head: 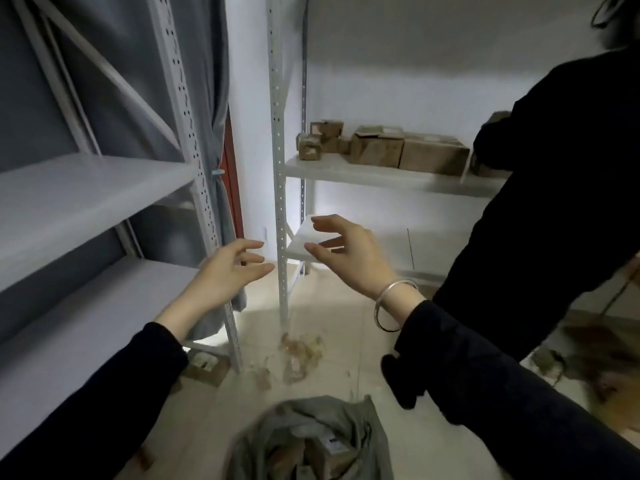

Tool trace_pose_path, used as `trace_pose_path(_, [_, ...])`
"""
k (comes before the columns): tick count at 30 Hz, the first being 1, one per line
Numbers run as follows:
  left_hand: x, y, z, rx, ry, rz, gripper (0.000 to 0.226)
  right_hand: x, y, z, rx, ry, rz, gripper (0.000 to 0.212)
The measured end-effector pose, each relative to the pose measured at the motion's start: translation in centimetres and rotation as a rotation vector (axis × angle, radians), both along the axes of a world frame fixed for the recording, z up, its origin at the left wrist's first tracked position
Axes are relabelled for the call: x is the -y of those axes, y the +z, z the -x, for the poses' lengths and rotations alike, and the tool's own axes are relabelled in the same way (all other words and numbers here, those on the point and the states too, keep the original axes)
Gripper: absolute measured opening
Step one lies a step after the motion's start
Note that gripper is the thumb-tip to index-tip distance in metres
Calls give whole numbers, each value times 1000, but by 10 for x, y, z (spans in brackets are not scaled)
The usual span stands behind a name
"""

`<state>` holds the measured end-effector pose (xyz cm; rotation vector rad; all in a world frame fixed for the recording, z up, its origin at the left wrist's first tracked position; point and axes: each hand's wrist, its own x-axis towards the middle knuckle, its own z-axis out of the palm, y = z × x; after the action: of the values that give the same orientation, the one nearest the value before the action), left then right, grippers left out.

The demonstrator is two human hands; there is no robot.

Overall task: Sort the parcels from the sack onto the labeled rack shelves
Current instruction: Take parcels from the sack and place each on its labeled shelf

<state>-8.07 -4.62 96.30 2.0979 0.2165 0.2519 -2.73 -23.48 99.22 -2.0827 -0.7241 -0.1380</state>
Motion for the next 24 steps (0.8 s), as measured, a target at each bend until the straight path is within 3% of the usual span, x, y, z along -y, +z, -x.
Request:
trace_pose_path(3, [-11, -40, -30, -62, -35, 44, 38, -8, -43, -26, -99, -48, 10, 38])
trace_pose_path(9, [-26, -157, -70, -216, -90, 147, 44, -24, -167, -67, -297, -77, 80, 39])
trace_pose_path(15, [-19, -331, -59, -484, -86, 233, 39, -31, -329, -76, -610, -84, 149, 40])
trace_pose_path(24, [-15, -622, -51, -693, -63, 216, 44, -16, -632, -71, -744, -69, 334, 41])
